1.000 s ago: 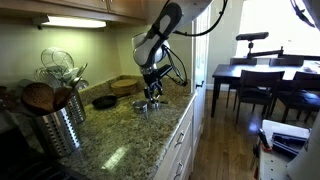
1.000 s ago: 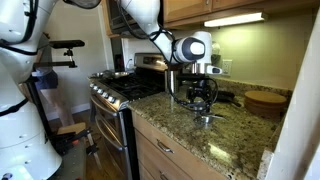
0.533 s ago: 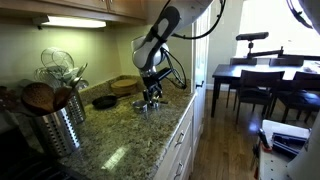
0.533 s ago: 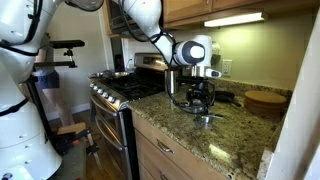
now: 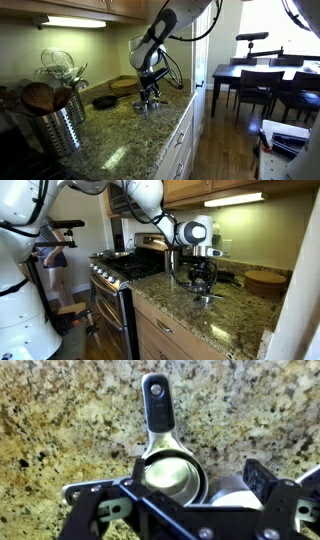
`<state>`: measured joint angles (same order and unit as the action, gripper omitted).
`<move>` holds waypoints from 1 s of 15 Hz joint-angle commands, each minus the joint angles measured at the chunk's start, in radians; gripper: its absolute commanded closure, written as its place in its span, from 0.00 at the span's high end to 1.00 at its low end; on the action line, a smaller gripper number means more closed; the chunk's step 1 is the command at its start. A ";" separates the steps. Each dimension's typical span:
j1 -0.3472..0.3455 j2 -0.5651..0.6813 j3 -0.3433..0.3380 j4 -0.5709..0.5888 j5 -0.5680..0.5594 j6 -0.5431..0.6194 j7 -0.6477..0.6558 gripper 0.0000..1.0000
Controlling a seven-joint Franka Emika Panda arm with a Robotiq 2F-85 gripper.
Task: Put the small pot inside the medium pot and put both pots inside the large pot
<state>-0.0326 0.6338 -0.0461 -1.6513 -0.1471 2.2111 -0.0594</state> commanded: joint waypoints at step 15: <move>-0.003 0.037 0.000 0.043 -0.005 -0.023 -0.040 1.00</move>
<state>-0.0333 0.6724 -0.0486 -1.6180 -0.1486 2.2110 -0.0787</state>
